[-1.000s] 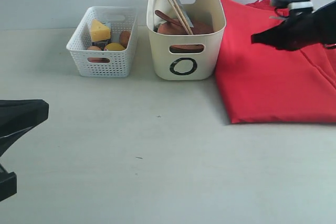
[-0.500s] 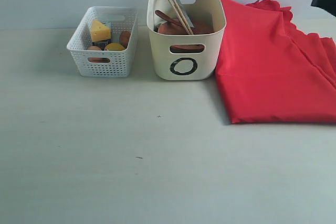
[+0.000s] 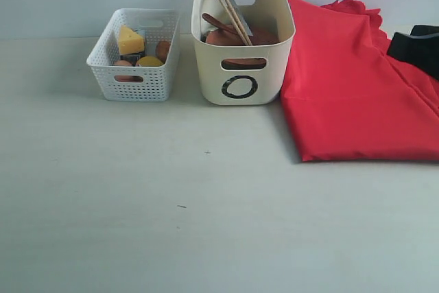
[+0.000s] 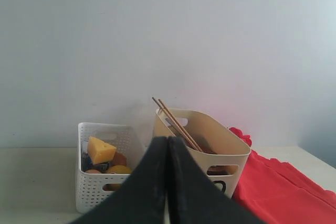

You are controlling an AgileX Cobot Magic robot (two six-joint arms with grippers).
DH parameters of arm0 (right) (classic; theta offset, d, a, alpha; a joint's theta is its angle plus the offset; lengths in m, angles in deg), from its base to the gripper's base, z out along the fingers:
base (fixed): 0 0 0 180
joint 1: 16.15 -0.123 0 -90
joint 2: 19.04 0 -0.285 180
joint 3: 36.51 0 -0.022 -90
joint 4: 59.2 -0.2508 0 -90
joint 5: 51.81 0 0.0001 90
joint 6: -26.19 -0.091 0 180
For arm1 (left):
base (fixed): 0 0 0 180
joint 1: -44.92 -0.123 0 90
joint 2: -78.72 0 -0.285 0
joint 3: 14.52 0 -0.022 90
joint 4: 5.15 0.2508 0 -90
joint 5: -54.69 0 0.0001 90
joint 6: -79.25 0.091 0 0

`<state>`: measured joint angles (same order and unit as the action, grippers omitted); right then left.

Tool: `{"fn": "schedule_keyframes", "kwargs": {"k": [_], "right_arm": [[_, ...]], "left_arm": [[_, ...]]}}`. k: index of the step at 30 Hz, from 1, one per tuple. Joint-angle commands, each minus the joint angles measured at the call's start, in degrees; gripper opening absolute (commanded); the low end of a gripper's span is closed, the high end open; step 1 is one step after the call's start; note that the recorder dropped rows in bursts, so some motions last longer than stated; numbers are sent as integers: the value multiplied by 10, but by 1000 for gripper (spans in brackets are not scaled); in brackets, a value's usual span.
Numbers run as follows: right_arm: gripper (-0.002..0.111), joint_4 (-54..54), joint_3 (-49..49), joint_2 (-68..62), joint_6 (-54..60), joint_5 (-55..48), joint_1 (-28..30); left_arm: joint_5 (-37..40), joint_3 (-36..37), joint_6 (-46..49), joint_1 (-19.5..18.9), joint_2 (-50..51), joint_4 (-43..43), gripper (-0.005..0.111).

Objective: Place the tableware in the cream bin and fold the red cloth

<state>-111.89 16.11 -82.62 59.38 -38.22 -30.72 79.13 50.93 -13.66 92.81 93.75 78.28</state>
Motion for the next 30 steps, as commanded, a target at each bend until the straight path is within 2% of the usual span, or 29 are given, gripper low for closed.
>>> {"fn": "schedule_keyframes", "kwargs": {"k": [1, 6, 7, 9, 13, 14, 15, 16, 17, 18, 19, 20, 21, 22, 23, 24, 27, 30], "right_arm": [[0, 8, 4, 6, -5, -2, -1], [0, 8, 4, 6, -4, -2, -1], [0, 8, 4, 6, -4, -2, -1], [0, 8, 4, 6, -4, -2, -1], [0, 8, 4, 6, -4, -2, -1], [0, 8, 4, 6, -4, -2, -1], [0, 8, 4, 6, -4, -2, -1], [0, 8, 4, 6, -4, -2, -1], [0, 8, 4, 6, -4, -2, -1], [0, 8, 4, 6, -4, -2, -1], [0, 8, 4, 6, -4, -2, -1], [0, 7, 4, 6, -3, -2, -1], [0, 7, 4, 6, -3, -2, -1], [0, 7, 4, 6, -3, -2, -1], [0, 7, 4, 6, -3, -2, -1], [0, 7, 4, 6, -3, -2, -1], [0, 7, 4, 6, -3, -2, -1], [0, 7, 4, 6, -3, -2, -1]], "left_arm": [[2, 3, -5, -1, -3, 6, 1], [-4, 7, -5, -1, -3, 0, 1], [-5, 8, -3, -1, -4, -22, 1], [6, 8, 36, -3, -8, -127, 1], [37, 12, 221, -38, -37, -276, 1], [35, 16, 319, -79, -58, -322, 1], [28, 19, 371, -104, -70, -351, 1], [22, 21, 493, -155, -72, -424, 1], [14, 22, 548, -184, -72, -457, 1], [-34, 31, 628, -233, -72, -515, 1], [-72, 40, 672, -258, -72, -553, 1], [-152, 62, 761, -295, -72, -641, 1], [-201, 78, 811, -305, -72, -694, 1], [-281, 115, 871, -308, -72, -752, 1], [-332, 118, 873, -306, -72, -775, 1], [-289, 118, 869, -306, -72, -784, 1], [-268, 118, 885, -306, -72, -801, 1], [-205, 118, 888, -306, -72, -814, 1]]}}
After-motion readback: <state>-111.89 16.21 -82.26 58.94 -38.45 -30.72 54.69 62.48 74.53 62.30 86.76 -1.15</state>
